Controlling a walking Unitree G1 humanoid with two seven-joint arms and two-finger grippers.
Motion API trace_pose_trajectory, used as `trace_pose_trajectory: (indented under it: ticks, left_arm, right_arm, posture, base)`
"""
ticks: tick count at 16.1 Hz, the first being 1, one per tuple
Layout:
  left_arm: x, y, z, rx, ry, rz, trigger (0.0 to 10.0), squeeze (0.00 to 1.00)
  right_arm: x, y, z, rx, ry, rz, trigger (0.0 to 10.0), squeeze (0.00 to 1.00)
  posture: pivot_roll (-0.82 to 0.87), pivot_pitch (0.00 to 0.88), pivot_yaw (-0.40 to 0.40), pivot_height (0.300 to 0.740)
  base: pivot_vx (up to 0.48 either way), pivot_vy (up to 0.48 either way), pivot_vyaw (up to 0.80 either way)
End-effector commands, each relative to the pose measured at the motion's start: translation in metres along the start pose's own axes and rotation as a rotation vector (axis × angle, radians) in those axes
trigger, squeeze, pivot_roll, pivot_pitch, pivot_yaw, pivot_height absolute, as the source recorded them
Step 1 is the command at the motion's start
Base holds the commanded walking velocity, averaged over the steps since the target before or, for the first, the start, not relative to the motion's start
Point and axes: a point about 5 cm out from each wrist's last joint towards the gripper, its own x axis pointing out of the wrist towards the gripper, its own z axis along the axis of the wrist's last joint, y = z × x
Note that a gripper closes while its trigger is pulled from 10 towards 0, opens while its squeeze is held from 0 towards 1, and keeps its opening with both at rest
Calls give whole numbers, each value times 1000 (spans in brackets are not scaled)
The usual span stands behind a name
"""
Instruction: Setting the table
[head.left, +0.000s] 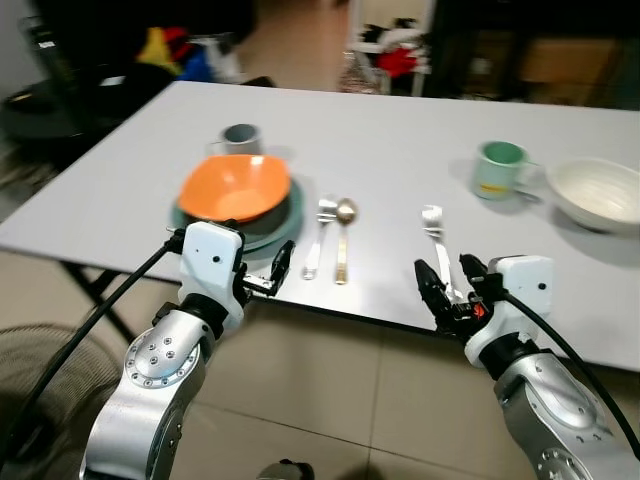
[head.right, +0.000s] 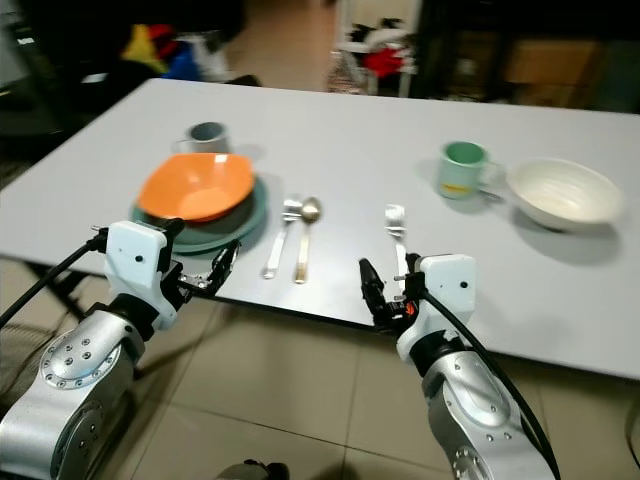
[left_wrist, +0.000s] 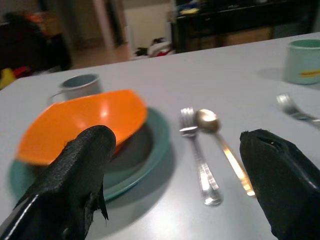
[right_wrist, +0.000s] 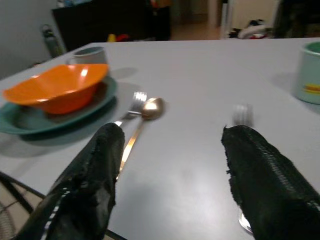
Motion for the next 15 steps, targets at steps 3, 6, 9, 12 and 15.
trace_pose_trajectory:
  ticks: [3, 6, 9, 12, 15]
  left_arm:
    - [-6, -4, -5, -14, 25, -5, 10000, 0]
    - [-8, -6, -6, -2, 29, -14, 10000, 0]
    - [-8, -5, -5, -22, 24, -4, 10000, 0]
    - [-8, -6, -5, -17, 21, -10, 10000, 0]
    - [-7, -5, -4, -15, 19, -10, 10000, 0]
  right_arm:
    - [1, 5, 3, 2, -22, 37, 10000, 1000]
    - [2, 7, 2, 15, -18, 51, 10000, 1000]
    - [4, 8, 2, 18, -19, 63, 10000, 1000]
    - [6, 9, 1, 16, -18, 74, 10000, 1000]
    - [7, 9, 1, 21, -18, 77, 10000, 1000]
  posture:
    - [86, 0, 75, 740]
    - [91, 0, 66, 740]
    - [93, 0, 61, 740]
    - [92, 0, 62, 740]
    - [93, 0, 64, 740]
  base:
    - [0, 0, 800]
    - [0, 0, 800]
    - [0, 0, 800]
    - [0, 0, 800]
    - [0, 0, 800]
